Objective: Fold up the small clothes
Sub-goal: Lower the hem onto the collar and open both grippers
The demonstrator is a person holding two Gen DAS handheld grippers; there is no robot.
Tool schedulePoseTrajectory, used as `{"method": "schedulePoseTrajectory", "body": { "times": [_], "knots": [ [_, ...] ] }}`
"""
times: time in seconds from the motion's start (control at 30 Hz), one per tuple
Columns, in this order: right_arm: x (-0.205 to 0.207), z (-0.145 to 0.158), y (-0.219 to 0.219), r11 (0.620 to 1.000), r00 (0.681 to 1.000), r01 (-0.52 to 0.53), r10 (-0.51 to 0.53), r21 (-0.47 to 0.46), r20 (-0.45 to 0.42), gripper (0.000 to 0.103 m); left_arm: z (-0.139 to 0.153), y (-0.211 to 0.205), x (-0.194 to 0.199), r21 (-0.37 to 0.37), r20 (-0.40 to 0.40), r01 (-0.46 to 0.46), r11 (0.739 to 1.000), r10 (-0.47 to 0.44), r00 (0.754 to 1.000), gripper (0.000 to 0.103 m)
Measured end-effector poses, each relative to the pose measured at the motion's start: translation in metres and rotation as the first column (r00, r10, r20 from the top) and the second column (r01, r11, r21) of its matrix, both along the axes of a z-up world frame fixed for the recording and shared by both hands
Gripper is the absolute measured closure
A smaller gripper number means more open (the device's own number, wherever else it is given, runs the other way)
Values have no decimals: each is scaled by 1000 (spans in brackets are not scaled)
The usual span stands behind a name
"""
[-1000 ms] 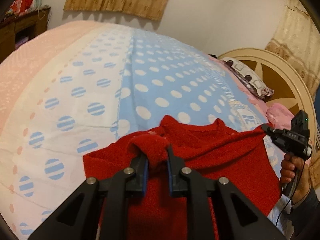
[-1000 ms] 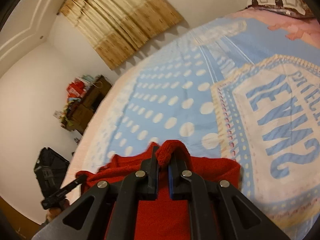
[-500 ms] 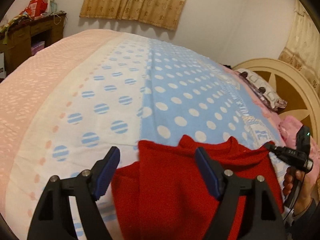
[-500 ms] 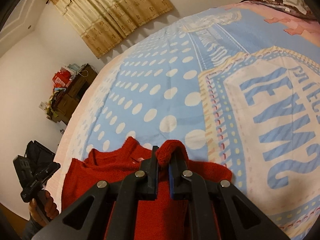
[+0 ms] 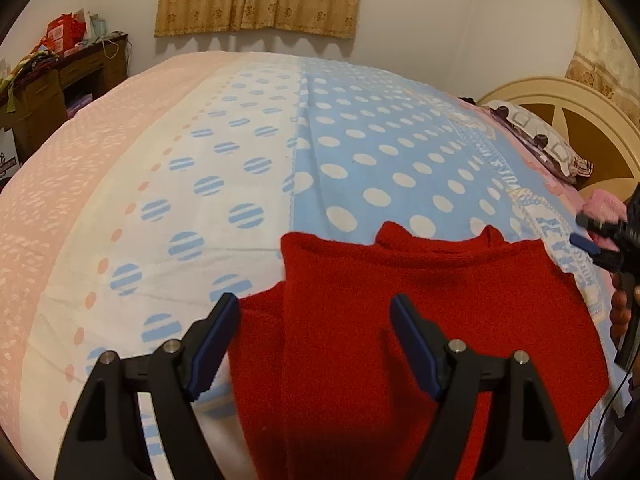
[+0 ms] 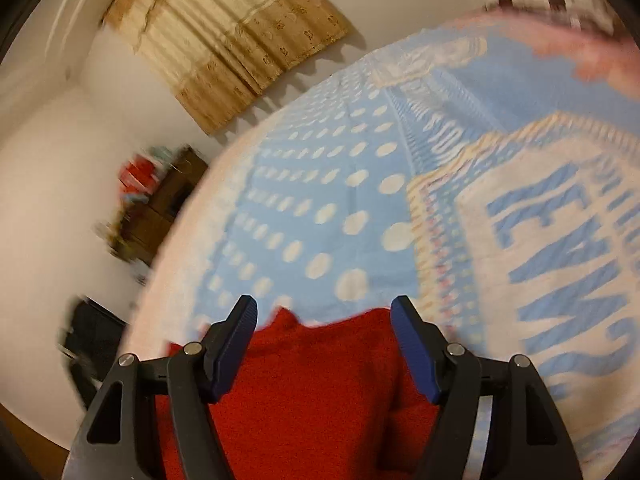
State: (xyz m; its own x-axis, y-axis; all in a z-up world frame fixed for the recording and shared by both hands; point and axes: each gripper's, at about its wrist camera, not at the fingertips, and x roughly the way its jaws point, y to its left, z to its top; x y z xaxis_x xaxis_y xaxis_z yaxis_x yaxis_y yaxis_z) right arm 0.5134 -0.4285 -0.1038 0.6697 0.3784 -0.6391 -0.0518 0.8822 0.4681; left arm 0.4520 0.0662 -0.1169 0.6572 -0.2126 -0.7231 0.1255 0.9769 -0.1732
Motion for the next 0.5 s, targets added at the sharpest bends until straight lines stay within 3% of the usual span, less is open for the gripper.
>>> {"method": "schedulePoseTrajectory", "body": {
  "times": [0.17, 0.23, 0.5],
  "knots": [
    [-35, -2, 14, 991, 999, -46, 43, -126, -29, 33, 11, 2, -31, 28, 37, 11, 1000, -12, 999, 20],
    [-53, -4, 16, 986, 998, -55, 50, -159, -38, 33, 13, 2, -46, 57, 53, 9, 998, -12, 999, 6],
    [-132, -13, 30, 972, 995, -95, 86, -215, -52, 33, 3, 5, -103, 125, 74, 3, 992, -12, 997, 4]
  ]
}}
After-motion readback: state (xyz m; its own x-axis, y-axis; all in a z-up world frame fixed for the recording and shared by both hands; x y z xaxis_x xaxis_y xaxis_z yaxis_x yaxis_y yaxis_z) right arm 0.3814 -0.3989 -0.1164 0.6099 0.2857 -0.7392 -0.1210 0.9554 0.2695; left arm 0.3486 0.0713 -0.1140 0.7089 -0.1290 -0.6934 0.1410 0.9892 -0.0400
